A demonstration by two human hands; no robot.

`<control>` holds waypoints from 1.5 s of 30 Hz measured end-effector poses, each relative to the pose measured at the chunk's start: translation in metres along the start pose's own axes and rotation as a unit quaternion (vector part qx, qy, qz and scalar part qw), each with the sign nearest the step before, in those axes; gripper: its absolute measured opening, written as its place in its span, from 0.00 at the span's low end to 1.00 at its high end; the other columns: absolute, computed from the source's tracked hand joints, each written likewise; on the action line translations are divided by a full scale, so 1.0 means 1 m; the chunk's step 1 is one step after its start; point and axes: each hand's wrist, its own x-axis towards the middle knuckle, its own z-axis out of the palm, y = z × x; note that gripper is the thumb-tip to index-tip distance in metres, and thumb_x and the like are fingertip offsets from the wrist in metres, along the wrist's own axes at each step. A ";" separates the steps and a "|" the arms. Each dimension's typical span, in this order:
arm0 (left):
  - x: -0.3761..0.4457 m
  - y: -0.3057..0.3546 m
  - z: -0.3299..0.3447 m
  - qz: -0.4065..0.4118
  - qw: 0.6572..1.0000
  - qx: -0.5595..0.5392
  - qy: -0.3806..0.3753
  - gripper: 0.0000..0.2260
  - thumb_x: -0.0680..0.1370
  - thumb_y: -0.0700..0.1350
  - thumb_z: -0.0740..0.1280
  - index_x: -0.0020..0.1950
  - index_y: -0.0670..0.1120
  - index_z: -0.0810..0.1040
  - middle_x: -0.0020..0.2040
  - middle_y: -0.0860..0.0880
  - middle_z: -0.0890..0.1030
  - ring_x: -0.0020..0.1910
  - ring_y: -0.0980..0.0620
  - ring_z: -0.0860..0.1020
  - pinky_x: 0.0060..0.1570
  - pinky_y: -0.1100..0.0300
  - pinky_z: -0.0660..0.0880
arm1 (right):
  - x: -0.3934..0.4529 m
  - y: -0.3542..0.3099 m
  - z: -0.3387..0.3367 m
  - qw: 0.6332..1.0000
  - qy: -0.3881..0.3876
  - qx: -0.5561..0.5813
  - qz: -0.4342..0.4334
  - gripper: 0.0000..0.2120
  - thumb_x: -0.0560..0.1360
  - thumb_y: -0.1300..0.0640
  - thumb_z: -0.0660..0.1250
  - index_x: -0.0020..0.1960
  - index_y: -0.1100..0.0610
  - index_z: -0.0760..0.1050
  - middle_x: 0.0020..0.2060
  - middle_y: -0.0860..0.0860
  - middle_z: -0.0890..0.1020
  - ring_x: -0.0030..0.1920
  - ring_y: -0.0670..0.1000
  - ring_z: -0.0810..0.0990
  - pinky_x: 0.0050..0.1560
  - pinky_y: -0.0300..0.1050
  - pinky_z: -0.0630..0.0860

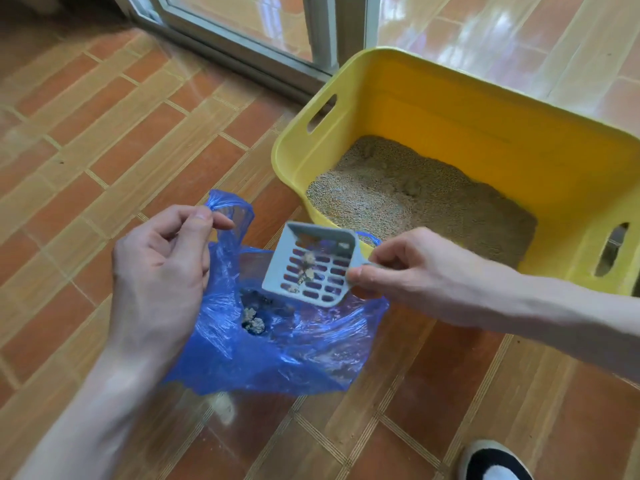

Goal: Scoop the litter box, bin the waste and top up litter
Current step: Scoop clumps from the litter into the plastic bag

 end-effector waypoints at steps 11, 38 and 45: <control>-0.009 0.004 -0.005 0.013 1.000 0.018 -0.001 0.13 0.84 0.48 0.63 0.45 0.47 0.83 0.27 0.47 0.61 0.26 0.49 0.57 0.27 0.59 0.54 | 0.039 0.013 0.104 0.985 0.023 -0.169 -0.022 0.16 0.80 0.43 0.63 0.41 0.53 0.71 0.38 0.52 0.78 0.45 0.61 0.79 0.39 0.48 0.68; -0.001 -0.002 0.001 -0.010 1.000 -0.005 0.006 0.13 0.81 0.52 0.64 0.42 0.52 0.84 0.27 0.48 0.60 0.25 0.50 0.56 0.29 0.59 0.53 | 0.064 0.009 0.108 0.895 0.111 -0.394 -0.175 0.16 0.76 0.53 0.71 0.40 0.54 0.63 0.31 0.49 0.76 0.29 0.58 0.77 0.23 0.46 0.63; 0.003 -0.008 0.004 -0.009 1.000 -0.007 0.002 0.13 0.82 0.52 0.64 0.43 0.51 0.84 0.28 0.45 0.60 0.26 0.48 0.56 0.28 0.55 0.52 | 0.032 -0.010 0.057 0.937 0.157 -0.276 -0.142 0.14 0.81 0.42 0.60 0.44 0.51 0.67 0.37 0.51 0.79 0.42 0.61 0.80 0.35 0.47 0.65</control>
